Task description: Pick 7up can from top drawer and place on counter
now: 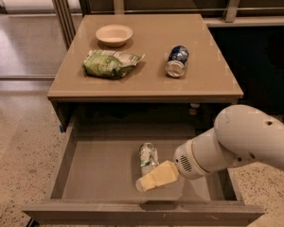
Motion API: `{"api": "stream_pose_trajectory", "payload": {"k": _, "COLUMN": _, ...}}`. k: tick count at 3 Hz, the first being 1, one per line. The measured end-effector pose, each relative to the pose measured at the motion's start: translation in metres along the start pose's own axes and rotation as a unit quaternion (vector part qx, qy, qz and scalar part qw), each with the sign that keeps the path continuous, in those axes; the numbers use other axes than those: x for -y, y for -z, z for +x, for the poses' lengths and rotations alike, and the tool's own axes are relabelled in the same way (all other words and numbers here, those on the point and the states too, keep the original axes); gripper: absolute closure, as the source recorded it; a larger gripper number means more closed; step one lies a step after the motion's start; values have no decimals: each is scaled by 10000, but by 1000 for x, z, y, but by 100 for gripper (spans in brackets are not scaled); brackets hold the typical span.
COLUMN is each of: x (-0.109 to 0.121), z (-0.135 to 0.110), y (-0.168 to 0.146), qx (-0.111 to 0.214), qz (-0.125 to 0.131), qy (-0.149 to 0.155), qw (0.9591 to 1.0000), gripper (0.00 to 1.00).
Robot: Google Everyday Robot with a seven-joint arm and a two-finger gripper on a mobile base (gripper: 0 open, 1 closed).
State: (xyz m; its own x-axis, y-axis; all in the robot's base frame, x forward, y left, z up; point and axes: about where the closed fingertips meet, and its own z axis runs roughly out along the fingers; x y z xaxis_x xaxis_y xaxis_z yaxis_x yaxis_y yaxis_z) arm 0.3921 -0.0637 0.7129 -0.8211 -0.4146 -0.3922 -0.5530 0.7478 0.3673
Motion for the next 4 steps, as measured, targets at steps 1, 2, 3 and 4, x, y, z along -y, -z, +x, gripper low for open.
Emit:
{"api": "stream_pose_trajectory", "payload": {"k": 1, "x": -12, "z": -25, "y": -32, "qx": 180, "qz": 165, "qy": 412, "qw": 9989, "gripper": 0}}
{"api": "stream_pose_trajectory", "payload": {"k": 2, "x": -11, "z": -21, "y": -35, "qx": 138, "qz": 173, "qy": 366, "qw": 9991, "gripper": 0}}
{"api": "stream_pose_trajectory", "payload": {"k": 3, "x": -1, "z": -31, "y": -45, "qx": 196, "qz": 255, "qy": 174, "qw": 9993, "gripper": 0}}
{"api": "stream_pose_trajectory", "payload": {"k": 4, "x": 14, "z": -55, "y": -59, "qx": 411, "qz": 450, "qy": -20, "qw": 9981, "gripper": 0}}
